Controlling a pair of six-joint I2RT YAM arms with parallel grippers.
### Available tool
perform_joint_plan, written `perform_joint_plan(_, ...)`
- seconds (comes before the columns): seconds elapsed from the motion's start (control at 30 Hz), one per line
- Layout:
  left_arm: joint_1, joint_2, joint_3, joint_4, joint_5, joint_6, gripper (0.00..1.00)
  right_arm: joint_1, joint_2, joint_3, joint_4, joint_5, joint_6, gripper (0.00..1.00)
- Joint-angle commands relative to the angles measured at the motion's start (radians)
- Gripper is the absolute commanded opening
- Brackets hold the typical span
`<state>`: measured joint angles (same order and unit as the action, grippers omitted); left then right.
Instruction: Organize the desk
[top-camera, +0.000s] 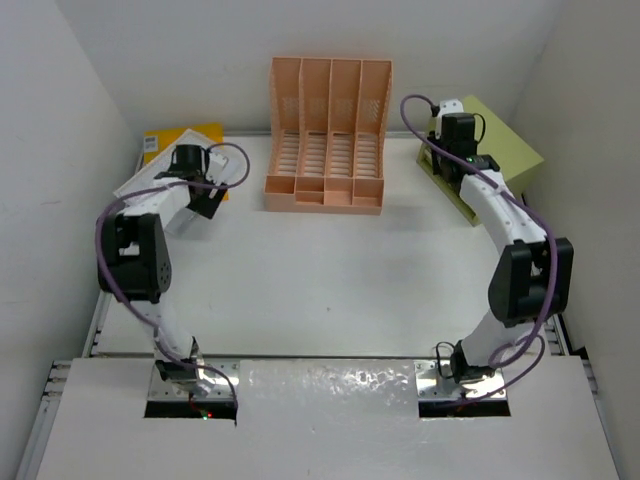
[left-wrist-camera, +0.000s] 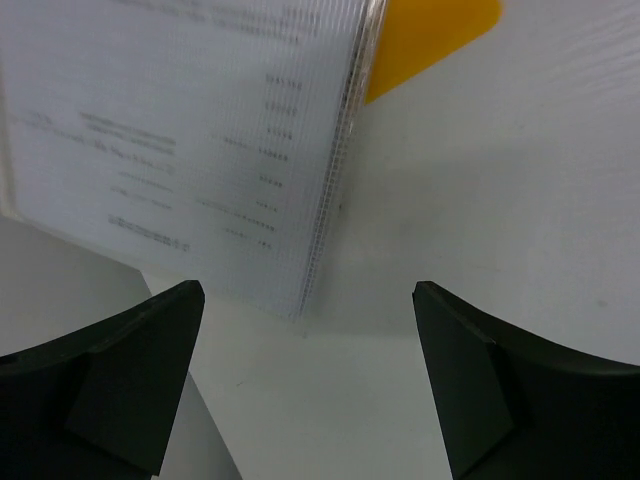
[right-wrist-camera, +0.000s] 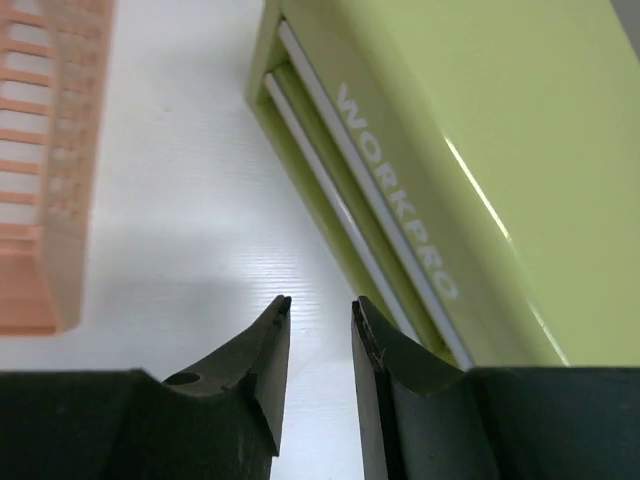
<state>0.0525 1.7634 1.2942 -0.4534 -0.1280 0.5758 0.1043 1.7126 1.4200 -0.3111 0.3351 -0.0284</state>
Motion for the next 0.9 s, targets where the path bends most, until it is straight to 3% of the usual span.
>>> perform_joint_plan(0.0,-0.003,0.111,0.019,0.070,-0.314,0.029,0.85,0.023,-0.066,-0.102,0.059,-0.120,0.110,0.31)
perform_joint_plan(0.2,-0.003,0.249,0.045,0.128,-0.427,0.032,0.86,0.101,-0.174,-0.219,0.130,-0.100,0.113,0.33)
perform_joint_plan(0.37,-0.005,0.294,-0.041,0.258,-0.482,0.070,0.86,0.150,-0.226,-0.276,0.181,-0.062,0.102,0.33)
perform_joint_plan(0.57,-0.005,0.367,-0.098,0.372,-0.430,0.147,0.81,0.164,-0.255,-0.302,0.201,-0.061,0.108,0.33)
perform_joint_plan(0.67,-0.005,0.399,-0.093,0.364,-0.384,0.163,0.69,0.170,-0.272,-0.312,0.205,-0.062,0.105,0.33)
perform_joint_plan(0.73,0.000,0.406,-0.095,0.375,-0.374,0.176,0.40,0.173,-0.284,-0.322,0.207,-0.062,0.105,0.33)
perform_joint_plan(0.77,0.001,0.404,-0.098,0.378,-0.368,0.182,0.05,0.175,-0.289,-0.323,0.207,-0.065,0.102,0.33)
perform_joint_plan(0.8,0.004,0.401,-0.102,0.396,-0.357,0.185,0.00,0.175,-0.292,-0.326,0.205,-0.065,0.101,0.33)
perform_joint_plan(0.87,0.012,0.393,-0.105,0.401,-0.331,0.194,0.00,0.175,-0.301,-0.335,0.210,-0.067,0.099,0.33)
